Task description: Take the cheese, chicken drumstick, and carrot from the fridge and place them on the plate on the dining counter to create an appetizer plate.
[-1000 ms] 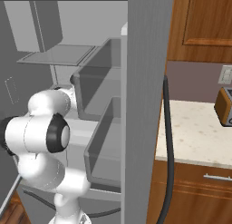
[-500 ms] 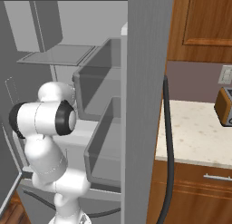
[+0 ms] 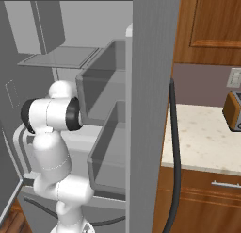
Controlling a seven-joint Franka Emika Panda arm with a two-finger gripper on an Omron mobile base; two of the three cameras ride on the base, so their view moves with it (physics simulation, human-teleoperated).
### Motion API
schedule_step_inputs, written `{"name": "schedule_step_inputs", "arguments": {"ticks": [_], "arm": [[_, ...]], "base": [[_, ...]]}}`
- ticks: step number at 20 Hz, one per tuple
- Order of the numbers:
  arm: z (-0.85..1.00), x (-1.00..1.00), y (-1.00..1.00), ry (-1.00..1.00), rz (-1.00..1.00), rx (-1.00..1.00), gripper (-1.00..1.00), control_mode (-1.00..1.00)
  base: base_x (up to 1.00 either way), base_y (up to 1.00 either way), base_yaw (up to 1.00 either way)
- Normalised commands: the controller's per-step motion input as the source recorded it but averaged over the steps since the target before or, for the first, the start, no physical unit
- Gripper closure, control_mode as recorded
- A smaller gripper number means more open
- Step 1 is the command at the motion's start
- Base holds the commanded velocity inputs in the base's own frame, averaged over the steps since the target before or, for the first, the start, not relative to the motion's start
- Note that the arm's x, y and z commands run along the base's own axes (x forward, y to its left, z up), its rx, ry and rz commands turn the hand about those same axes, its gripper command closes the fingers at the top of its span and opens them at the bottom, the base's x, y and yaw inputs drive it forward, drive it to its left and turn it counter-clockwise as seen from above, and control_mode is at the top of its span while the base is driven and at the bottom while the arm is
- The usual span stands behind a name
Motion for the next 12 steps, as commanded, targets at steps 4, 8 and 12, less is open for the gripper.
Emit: {"name": "schedule_step_inputs", "arguments": {"ticks": [4, 8, 12], "arm": [[-0.21, 0.44, 0.0, 0.0, 0.0, -0.01, -1.0, -1.0], [-0.18, 0.49, 0.01, 0.02, 0.0, -0.01, -1.0, -1.0], [-0.23, 0.42, 0.02, 0.04, 0.0, -0.02, -1.0, -1.0]], "base": [[0.0, 0.0, 0.0], [0.0, 0.0, 0.0], [0.0, 0.0, 0.0]]}}
